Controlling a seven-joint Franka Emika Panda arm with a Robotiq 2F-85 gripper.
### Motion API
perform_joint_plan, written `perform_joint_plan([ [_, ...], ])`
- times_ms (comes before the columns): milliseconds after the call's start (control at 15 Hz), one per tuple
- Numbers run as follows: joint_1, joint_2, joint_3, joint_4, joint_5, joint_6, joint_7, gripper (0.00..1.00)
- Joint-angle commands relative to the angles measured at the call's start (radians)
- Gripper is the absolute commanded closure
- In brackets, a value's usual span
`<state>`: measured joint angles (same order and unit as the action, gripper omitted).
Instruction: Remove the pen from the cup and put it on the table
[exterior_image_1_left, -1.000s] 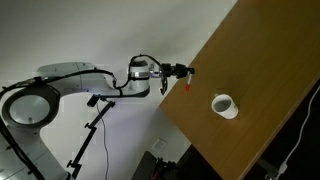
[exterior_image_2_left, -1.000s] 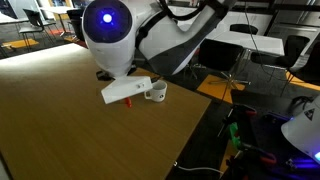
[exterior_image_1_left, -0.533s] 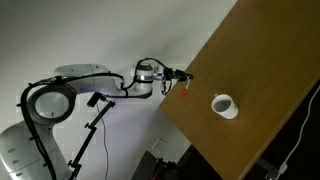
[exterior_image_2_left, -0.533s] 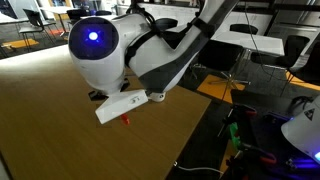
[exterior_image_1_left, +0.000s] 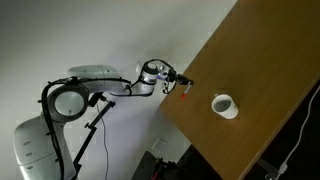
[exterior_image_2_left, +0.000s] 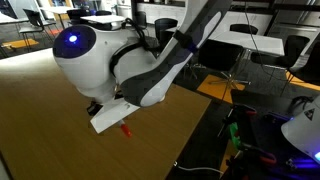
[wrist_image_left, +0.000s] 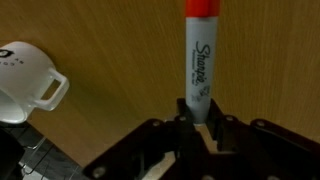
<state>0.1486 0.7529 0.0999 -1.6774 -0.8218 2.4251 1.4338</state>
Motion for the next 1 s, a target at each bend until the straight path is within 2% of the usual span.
perform_joint_plan([
  [0,0.036,0.057,-0.039,0.072,0.121,-0.001,-0.115,0.94],
  [467,0.110,0.131,-0.134,0.147,0.301,-0.016,-0.215,0.94],
  [533,0.128,0.138,-0.155,0.156,0.315,-0.019,-0.210,0.56],
  [600,0.141,0.142,-0.170,0.161,0.324,-0.017,-0.208,0.52],
  [933,0.196,0.146,-0.233,0.172,0.344,-0.018,-0.184,0.16],
])
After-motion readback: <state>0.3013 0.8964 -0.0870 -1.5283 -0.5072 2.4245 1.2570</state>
